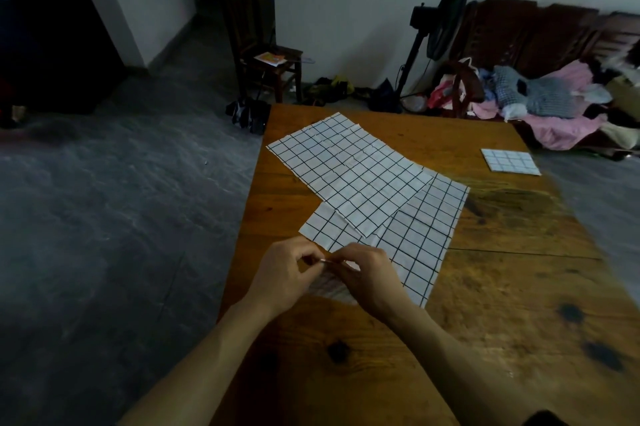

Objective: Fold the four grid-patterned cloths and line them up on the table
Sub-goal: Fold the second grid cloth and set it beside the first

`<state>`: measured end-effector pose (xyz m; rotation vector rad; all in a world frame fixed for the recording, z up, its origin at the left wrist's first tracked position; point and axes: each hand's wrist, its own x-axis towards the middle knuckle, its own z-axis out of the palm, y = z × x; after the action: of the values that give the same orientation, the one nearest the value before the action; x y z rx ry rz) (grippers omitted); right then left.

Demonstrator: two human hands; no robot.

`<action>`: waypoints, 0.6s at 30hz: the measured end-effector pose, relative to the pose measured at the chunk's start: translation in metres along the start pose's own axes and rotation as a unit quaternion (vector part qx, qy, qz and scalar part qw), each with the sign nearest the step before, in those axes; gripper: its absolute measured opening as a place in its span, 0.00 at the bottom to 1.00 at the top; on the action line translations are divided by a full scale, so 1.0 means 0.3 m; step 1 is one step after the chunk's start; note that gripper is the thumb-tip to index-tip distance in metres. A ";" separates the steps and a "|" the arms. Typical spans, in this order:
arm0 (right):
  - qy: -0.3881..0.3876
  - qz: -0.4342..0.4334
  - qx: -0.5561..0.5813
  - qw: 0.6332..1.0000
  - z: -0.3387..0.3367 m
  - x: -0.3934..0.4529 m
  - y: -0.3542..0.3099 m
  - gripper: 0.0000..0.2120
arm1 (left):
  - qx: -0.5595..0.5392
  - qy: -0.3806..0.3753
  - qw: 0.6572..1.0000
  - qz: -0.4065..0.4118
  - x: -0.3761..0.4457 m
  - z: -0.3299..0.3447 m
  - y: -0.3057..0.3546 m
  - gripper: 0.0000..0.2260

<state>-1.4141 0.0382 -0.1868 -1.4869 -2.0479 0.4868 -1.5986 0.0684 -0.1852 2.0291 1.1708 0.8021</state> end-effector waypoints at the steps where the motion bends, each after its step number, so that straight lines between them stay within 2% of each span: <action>1: 0.008 0.000 0.004 1.000 -0.002 0.003 -0.006 0.05 | -0.008 0.010 1.000 0.006 -0.004 -0.006 0.004 0.01; 6: 0.021 0.006 0.008 1.000 -0.015 -0.022 -0.021 0.08 | -0.100 -0.012 0.995 -0.009 -0.017 -0.051 0.016 0.02; 10: 0.040 0.036 0.021 0.998 -0.059 -0.083 0.001 0.04 | -0.184 0.012 0.983 -0.027 -0.020 -0.095 0.007 0.03; 15: 0.087 0.120 -0.011 0.989 -0.155 -0.182 0.037 0.04 | -0.294 0.009 0.954 -0.049 0.013 -0.095 -0.006 0.01; 18: 0.111 0.146 -0.012 0.983 -0.203 -0.246 0.056 0.05 | -0.302 -0.013 0.953 -0.032 0.028 -0.047 0.009 0.05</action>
<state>-1.3464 -0.0284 -0.1657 -1.7807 -1.6798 0.3901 -1.6046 0.0782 -0.1731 1.4821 0.8336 0.9566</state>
